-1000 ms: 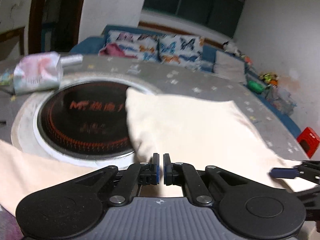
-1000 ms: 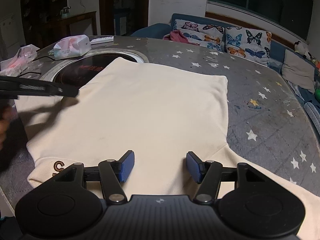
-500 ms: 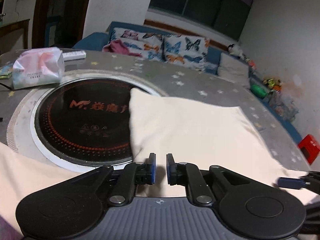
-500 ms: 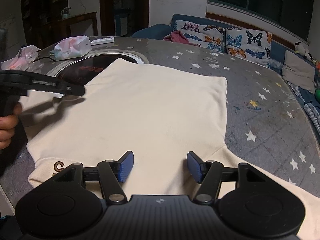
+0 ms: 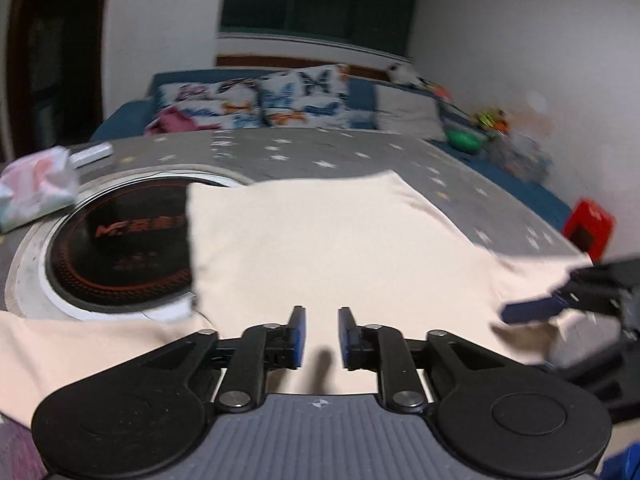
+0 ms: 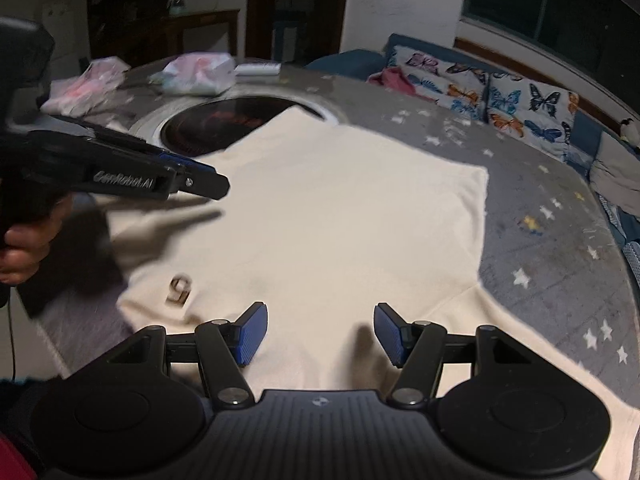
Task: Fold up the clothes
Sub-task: 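Smooth the sweatshirt flat with both tools, fingers open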
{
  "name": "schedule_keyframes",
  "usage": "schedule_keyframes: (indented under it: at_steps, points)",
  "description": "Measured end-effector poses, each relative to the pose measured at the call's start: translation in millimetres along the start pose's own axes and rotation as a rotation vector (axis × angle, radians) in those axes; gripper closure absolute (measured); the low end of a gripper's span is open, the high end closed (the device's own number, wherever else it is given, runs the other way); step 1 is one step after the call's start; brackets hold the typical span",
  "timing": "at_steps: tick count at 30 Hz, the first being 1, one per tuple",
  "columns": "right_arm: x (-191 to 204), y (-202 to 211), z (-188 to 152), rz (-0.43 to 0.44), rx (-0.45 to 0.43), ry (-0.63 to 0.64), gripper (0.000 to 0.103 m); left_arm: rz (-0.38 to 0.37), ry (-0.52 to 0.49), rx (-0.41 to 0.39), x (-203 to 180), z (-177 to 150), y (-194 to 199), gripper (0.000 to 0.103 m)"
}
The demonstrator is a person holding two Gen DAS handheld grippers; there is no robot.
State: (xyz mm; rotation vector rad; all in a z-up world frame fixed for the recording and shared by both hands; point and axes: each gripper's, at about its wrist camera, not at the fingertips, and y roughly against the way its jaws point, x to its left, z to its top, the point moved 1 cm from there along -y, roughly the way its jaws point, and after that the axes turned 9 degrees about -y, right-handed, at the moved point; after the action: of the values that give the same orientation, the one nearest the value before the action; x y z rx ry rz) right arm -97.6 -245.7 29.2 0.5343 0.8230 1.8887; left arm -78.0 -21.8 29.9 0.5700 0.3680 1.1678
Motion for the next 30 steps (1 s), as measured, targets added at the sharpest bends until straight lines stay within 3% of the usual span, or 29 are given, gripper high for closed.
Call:
schedule_keyframes:
  at_steps: [4, 10, 19, 24, 30]
  points:
    - [-3, 5, -6, 0.005, -0.012, -0.018, 0.043, -0.002, -0.101, 0.018, -22, -14, 1, 0.077]
    - [-38, 17, -4, -0.040, -0.067, -0.137, 0.043, -0.015, -0.125, 0.022, -26, -22, 1, 0.075]
    - [-113, 3, -13, -0.122, -0.072, -0.389, 0.053, -0.012, -0.134, 0.019, -26, -23, -1, 0.071]
    - [-132, -7, -12, -0.195, -0.081, -0.403, 0.059, -0.008, -0.140, 0.015, -27, -23, -2, 0.069]
    - [-142, -19, -3, -0.237, -0.102, -0.366, 0.058, -0.005, -0.146, 0.010, -27, -26, 0, 0.065]
